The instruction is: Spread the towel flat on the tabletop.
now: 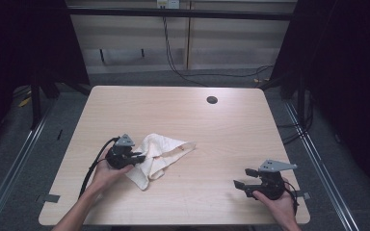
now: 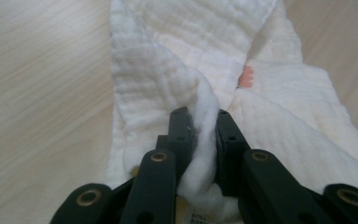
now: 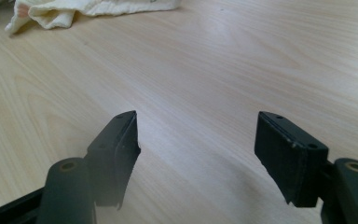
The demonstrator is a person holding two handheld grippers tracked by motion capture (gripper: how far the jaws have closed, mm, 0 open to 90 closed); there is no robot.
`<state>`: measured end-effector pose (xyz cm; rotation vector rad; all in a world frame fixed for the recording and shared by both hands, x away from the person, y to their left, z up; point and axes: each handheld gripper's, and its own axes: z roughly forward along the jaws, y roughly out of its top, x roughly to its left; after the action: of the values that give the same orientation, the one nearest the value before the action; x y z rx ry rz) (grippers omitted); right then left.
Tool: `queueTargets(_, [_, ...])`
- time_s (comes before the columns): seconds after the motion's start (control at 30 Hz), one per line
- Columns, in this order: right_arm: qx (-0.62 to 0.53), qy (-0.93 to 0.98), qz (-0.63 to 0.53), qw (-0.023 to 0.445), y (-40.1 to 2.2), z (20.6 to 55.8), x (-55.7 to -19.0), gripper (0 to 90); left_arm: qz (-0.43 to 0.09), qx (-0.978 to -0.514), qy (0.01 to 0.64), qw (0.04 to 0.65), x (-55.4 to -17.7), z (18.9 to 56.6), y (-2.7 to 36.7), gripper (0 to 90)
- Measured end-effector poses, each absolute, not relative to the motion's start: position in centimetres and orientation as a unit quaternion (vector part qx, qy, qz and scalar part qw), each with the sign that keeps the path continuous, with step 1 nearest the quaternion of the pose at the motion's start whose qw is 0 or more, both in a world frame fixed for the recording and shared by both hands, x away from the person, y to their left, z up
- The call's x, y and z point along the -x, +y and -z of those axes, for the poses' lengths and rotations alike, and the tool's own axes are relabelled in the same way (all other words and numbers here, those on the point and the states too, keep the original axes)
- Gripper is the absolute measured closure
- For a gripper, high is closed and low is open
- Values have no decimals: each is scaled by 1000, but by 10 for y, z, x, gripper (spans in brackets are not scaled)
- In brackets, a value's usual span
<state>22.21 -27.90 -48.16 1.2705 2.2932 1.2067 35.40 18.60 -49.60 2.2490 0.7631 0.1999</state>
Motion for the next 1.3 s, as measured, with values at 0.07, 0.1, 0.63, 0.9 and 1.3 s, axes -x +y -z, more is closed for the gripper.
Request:
queueTargets(0.07, [-433,791,-414,126,-276,482,-222,309,-63,-879,289,375,-350,496,184,801])
queueTargets(0.1, [-431,793,-413,126,-275,482,-222,317,-63,-881,284,374,-348,496,184,802])
queueTargets(0.63, [-420,793,-423,127,-268,478,-224,459,-38,-888,254,381,-326,496,163,801])
queueTargets(0.9, [-419,787,-435,125,-268,477,-226,484,-26,-901,227,369,-308,484,152,733])
queueTargets(1.3, [-419,790,-430,126,-266,478,-226,431,-65,-856,232,458,-302,439,177,587])
